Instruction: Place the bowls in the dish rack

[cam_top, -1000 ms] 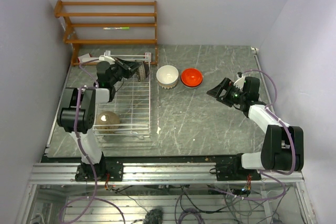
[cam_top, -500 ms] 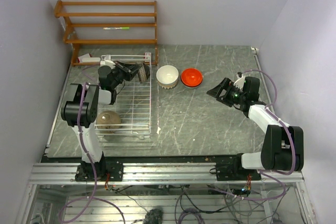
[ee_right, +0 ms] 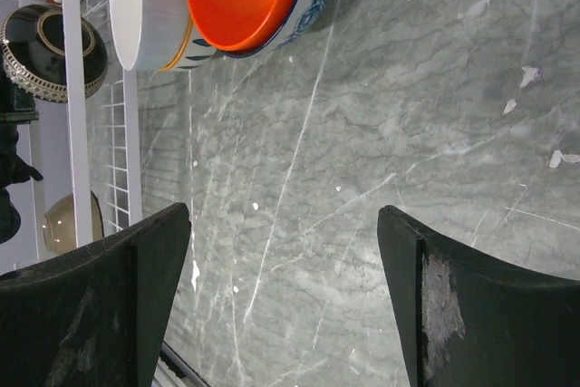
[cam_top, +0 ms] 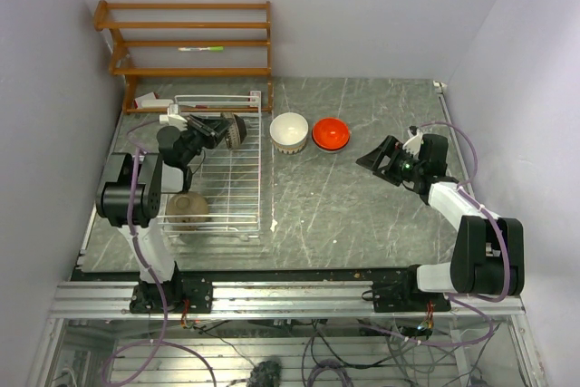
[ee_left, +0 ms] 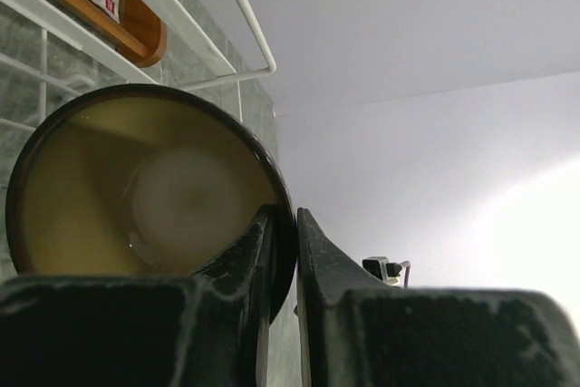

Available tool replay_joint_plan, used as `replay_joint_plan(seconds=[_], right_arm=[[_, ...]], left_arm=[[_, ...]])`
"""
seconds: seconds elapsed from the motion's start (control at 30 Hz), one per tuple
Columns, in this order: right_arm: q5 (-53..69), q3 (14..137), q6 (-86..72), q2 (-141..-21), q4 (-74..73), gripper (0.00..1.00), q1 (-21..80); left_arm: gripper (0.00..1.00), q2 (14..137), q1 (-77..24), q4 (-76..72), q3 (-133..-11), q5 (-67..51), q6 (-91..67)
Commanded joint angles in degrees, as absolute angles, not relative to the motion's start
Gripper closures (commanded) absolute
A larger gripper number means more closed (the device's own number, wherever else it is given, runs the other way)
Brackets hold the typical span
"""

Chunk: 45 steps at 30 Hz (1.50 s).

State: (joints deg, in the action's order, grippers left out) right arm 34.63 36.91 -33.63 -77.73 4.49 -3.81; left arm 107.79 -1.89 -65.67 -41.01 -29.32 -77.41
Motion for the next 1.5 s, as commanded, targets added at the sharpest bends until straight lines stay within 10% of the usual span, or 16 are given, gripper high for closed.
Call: replay_joint_plan(seconds=[0.0,0.6,1.47], right_arm=[[34.56,36.82,-33.0,-77.87,4.88,0.16,-4.31],[37.23,38.14,-32.64,-74.49,5.55,0.16,-2.72],[25.73,79.81,-18.34,-101.11,-5.36,0.0,37.29]], left_arm=[[0.79,110.23,-0.88,-54.76,-35.8,-30.09,-72.86],[0.93,105.69,1.17,-66.17,-34.08,-34.98,-81.65],[0.93,103.65,1.47,-55.46,-33.52,-35.24,-76.0]])
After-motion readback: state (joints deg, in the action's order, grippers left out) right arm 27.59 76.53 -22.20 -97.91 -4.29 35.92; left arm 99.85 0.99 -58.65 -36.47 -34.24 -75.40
